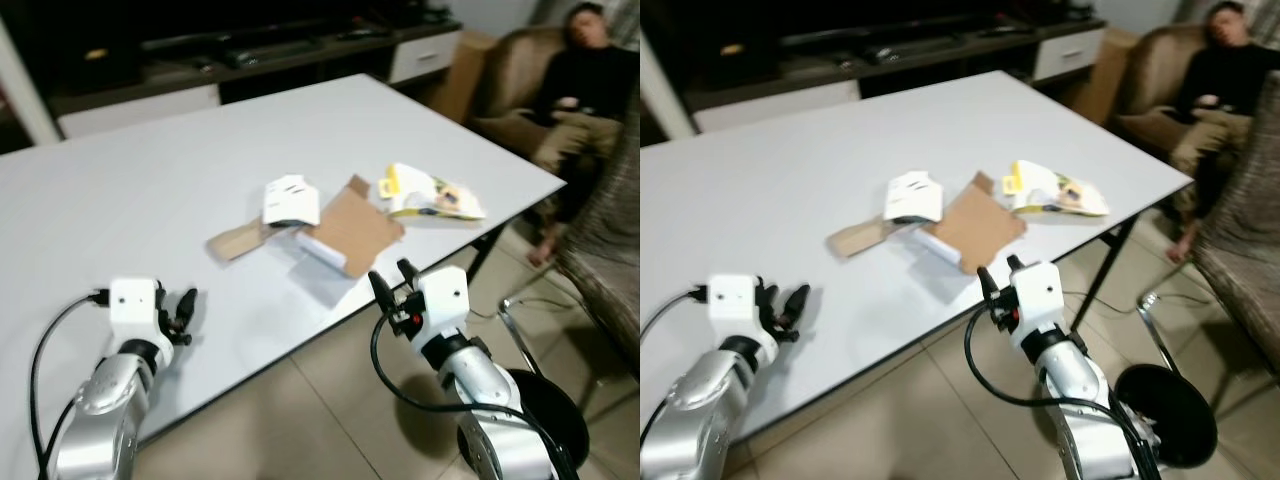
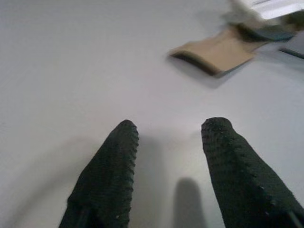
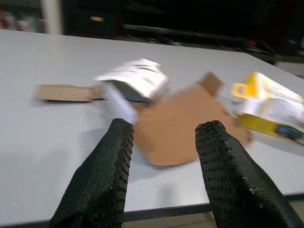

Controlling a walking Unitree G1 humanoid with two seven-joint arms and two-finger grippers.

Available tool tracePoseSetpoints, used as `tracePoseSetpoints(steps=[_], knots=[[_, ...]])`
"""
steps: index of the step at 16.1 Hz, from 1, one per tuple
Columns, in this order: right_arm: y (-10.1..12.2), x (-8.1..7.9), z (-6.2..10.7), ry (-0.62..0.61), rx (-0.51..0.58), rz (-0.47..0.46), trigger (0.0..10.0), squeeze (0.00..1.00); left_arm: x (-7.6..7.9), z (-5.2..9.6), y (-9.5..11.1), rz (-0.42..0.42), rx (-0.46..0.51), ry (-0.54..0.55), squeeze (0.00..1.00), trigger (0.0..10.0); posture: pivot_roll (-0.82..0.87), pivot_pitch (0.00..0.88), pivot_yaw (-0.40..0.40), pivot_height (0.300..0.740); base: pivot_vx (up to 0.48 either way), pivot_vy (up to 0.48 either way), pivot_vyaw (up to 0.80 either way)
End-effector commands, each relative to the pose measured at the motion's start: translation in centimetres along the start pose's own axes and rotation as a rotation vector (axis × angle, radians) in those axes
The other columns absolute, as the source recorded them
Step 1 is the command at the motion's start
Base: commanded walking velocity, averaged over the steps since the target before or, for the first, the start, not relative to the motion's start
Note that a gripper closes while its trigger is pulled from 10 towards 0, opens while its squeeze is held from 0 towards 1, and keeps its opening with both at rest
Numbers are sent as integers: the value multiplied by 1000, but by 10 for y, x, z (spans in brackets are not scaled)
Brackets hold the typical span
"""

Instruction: Picking trash to rubbish bin

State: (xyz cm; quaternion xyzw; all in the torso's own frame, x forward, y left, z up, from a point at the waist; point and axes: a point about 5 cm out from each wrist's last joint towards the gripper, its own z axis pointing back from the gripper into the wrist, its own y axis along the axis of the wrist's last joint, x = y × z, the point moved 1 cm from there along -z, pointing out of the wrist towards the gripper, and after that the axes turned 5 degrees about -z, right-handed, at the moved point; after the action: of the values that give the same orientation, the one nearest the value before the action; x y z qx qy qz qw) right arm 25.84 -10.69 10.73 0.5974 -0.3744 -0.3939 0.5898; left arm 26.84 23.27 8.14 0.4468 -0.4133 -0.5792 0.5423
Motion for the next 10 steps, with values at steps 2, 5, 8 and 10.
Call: tracePoseSetpoints(steps=[2, 5, 8, 10], knots=[[3, -8, 2, 71, 12, -3, 10000, 0, -4, -25, 23, 46, 41, -16, 1000, 10000, 20, 0, -4, 740, 0, 0, 0], [1, -13, 7, 78, 8, -13, 10000, 0, -10, -44, 31, 67, 63, -41, 1000, 10000, 18, 0, 1, 740, 0, 0, 0], [4, -15, 8, 80, 11, -14, 10000, 0, -4, -61, 40, 22, 57, -112, 1000, 10000, 10, 31, 4, 740, 0, 0, 0], [6, -15, 8, 84, 15, -8, 10000, 0, 1, -76, 45, -15, 29, -156, 1000, 10000, -1, 57, 17, 740, 0, 0, 0]])
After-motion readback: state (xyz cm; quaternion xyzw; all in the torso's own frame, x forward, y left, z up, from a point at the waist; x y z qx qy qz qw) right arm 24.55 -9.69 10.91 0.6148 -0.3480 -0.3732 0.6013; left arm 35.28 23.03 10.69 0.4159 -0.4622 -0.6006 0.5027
